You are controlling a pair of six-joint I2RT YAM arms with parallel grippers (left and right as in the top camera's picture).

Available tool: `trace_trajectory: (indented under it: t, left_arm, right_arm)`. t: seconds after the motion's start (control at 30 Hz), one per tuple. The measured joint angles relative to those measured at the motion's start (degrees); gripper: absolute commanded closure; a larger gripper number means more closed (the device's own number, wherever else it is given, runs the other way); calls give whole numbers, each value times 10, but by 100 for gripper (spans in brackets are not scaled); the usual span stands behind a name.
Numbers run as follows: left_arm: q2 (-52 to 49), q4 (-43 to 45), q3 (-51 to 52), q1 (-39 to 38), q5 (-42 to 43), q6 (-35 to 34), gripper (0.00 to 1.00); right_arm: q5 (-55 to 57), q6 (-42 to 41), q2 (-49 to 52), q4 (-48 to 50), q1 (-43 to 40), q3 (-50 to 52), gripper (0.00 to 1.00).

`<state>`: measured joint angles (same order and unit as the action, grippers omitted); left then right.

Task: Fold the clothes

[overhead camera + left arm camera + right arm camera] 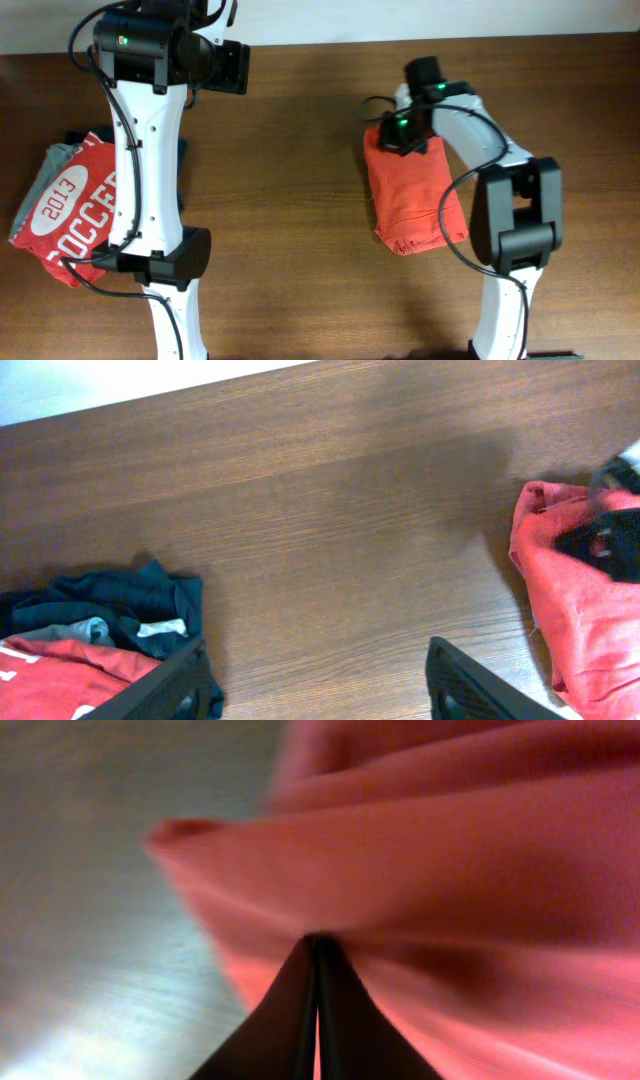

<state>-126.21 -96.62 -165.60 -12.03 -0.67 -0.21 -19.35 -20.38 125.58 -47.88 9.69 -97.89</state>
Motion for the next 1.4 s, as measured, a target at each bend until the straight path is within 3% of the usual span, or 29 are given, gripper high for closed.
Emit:
trace_trajectory:
  t: [0.2,0.43,0.57,0.67,0.9,1.2,1.4]
  left_arm:
    - [0,8,0,0,63,43,28]
    - [-3,61,5,-31,145,88,29]
    - [-39,89,6,-64,193,97,44]
    - [-89,104,6,-88,230,101,56]
    - [-245,127,17,-144,296,105,70]
    - [-342,155,20,-202,295,105,70]
    - [-348,146,20,-202,217,105,71]
  right_arm:
    - [-21,70,-13,-63,9,-25,96]
    - [-8,85,-119,-251,-63,-61,96]
    - [12,84,-147,-326,-112,-64,92]
    - [22,87,-146,-328,-135,-38,91]
    - [24,89,-142,-283,-140,73,90]
    - [-13,100,-139,-120,-140,243,91]
    - [42,64,-139,-133,-140,291,96]
